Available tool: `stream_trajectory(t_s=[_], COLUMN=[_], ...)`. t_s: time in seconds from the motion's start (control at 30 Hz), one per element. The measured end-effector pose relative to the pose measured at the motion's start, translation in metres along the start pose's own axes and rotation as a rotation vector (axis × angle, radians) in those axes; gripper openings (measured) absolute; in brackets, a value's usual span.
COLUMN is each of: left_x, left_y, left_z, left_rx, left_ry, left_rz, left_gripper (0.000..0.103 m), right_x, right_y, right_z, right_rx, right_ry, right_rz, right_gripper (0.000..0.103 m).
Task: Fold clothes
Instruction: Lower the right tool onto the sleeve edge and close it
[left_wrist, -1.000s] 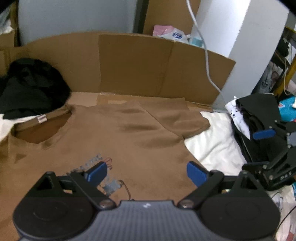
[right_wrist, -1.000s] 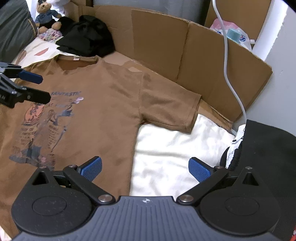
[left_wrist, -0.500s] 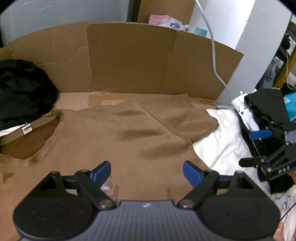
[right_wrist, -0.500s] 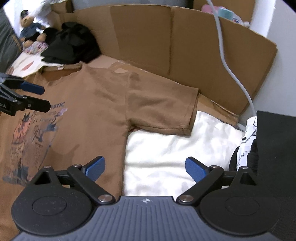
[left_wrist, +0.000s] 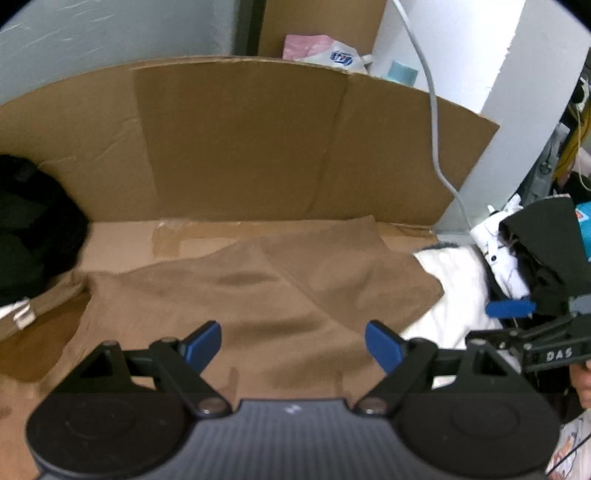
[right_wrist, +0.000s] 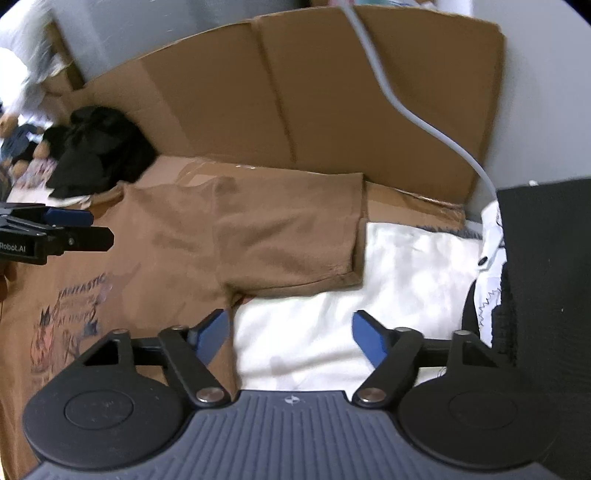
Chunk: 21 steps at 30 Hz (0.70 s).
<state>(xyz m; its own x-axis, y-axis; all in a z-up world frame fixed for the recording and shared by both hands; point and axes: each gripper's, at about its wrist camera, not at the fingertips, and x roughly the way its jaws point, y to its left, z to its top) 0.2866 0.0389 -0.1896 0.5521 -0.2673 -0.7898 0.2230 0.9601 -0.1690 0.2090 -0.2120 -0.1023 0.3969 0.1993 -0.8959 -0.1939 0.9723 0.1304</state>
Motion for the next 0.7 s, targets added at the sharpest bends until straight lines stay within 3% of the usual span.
stream_trajectory(t_s=[0.03, 0.1, 0.47, 0.7], left_x=[0.004, 0.012, 0.046, 0.055], left_y=[-0.002, -0.005, -0.028, -0.038], left_z=[0.002, 0.008, 0.034, 0.041], left_rx=[0.001, 0.005, 0.031, 0.049], left_ry=[0.000, 0.004, 0.025, 0.035], left_rz=[-0.003, -0.012, -0.034, -0.032], left_gripper=[0.087, 0.087, 0.087, 0.088], right_x=[0.003, 0.008, 0.037, 0.053], right_y=[-0.003, -0.011, -0.023, -0.041], right_z=[0.000, 0.000, 0.002, 0.005], right_rx=[0.023, 0.070, 0.221, 0.381], right_ry=[0.000, -0.003, -0.035, -0.075], right_rz=[0.001, 0.005, -0.060, -0.082], right_gripper=[0.052, 0.045, 0.044, 0.044])
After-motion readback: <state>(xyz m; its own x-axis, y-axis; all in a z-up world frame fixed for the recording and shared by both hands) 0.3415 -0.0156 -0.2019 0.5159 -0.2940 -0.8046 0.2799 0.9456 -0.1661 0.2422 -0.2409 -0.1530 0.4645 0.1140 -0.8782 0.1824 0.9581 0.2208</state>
